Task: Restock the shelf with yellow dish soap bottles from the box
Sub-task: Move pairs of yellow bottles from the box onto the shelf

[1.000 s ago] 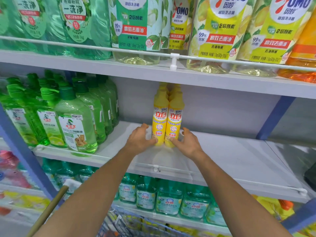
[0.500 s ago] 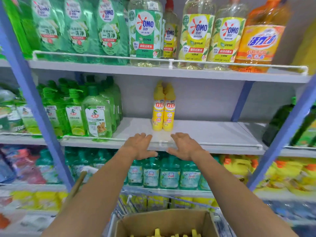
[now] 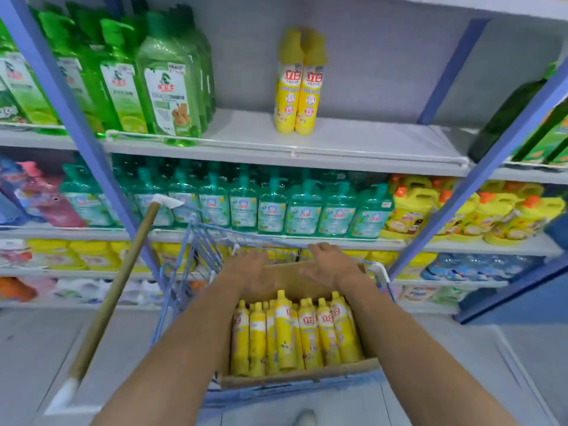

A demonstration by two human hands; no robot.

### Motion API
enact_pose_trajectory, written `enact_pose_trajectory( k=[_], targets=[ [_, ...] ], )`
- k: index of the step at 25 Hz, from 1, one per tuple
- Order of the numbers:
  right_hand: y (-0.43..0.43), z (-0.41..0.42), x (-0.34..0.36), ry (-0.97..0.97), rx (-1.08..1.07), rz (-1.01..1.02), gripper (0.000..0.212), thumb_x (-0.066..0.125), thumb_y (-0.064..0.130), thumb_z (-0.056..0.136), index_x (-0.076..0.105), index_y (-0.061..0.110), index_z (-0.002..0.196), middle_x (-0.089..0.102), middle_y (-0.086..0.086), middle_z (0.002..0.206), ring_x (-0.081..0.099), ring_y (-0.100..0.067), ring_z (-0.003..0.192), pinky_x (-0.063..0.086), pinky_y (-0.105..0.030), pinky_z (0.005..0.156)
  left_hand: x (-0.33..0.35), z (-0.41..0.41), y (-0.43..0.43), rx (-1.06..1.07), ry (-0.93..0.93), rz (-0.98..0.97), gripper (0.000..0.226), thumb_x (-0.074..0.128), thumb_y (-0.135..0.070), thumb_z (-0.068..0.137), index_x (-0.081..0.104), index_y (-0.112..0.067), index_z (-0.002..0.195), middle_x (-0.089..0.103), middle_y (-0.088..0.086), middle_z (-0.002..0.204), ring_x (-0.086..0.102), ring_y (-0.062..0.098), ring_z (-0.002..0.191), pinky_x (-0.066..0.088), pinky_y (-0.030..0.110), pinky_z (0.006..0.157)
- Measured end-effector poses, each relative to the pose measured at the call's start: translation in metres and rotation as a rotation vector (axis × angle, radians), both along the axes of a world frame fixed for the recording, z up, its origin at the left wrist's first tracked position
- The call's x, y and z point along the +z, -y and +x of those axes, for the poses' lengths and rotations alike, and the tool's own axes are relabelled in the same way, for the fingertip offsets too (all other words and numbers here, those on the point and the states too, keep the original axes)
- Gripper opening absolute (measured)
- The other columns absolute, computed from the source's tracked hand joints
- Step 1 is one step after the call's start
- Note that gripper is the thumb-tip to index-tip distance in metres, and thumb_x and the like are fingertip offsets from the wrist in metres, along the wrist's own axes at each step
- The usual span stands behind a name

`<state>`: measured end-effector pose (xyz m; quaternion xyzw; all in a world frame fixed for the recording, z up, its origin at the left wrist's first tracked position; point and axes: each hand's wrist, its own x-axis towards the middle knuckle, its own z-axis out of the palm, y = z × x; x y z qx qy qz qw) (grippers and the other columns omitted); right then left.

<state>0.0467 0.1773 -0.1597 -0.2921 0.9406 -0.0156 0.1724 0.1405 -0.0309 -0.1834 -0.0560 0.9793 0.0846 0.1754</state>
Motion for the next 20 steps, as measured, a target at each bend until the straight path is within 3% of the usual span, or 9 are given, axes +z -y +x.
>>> enact_pose_trajectory(
  k=[4, 10, 17, 20],
  targets=[
    [-0.012, 0.012, -0.071, 0.126, -0.023, 0.059, 0.074, 0.051, 0.058, 0.097, 0.034, 0.01, 0.151, 0.034, -0.014, 0.158, 0.035, -0.034, 0.144, 0.042, -0.047, 0.11, -0.079, 0.018, -0.008, 0.025, 0.153, 0.046, 0.087, 0.052, -0.075, 0.082, 0.04, -0.019, 0.147, 0.041, 0.01, 0.151, 0.039, 0.034, 0.138, 0.037, 0.048, 0.111],
    [-0.045, 0.003, -0.177, 0.307, -0.05, 0.152, 0.073, 0.052, 0.056, 0.099, 0.033, 0.013, 0.154, 0.04, -0.016, 0.154, 0.034, -0.038, 0.144, 0.04, -0.052, 0.111, -0.176, 0.017, -0.024, 0.08, 0.327, 0.149, 0.093, 0.051, -0.072, 0.087, 0.024, -0.015, 0.154, 0.034, 0.017, 0.154, 0.038, 0.038, 0.139, 0.042, 0.052, 0.107],
    [-0.082, -0.048, -0.238, 0.349, -0.123, 0.189, 0.067, 0.053, 0.056, 0.097, 0.04, 0.012, 0.146, 0.043, -0.016, 0.147, 0.04, -0.038, 0.136, 0.047, -0.049, 0.103, -0.222, -0.034, -0.052, 0.136, 0.429, 0.179, 0.086, 0.051, -0.067, 0.091, 0.025, -0.014, 0.154, 0.037, 0.013, 0.152, 0.04, 0.035, 0.137, 0.044, 0.049, 0.104],
    [-0.093, -0.078, -0.255, 0.36, -0.198, 0.161, 0.064, 0.054, 0.051, 0.097, 0.037, 0.016, 0.148, 0.044, -0.014, 0.146, 0.042, -0.036, 0.135, 0.047, -0.048, 0.102, -0.24, -0.062, -0.064, 0.201, 0.414, 0.203, 0.076, 0.055, -0.063, 0.091, 0.035, -0.012, 0.144, 0.047, 0.012, 0.142, 0.047, 0.034, 0.129, 0.048, 0.049, 0.098]
  ],
)
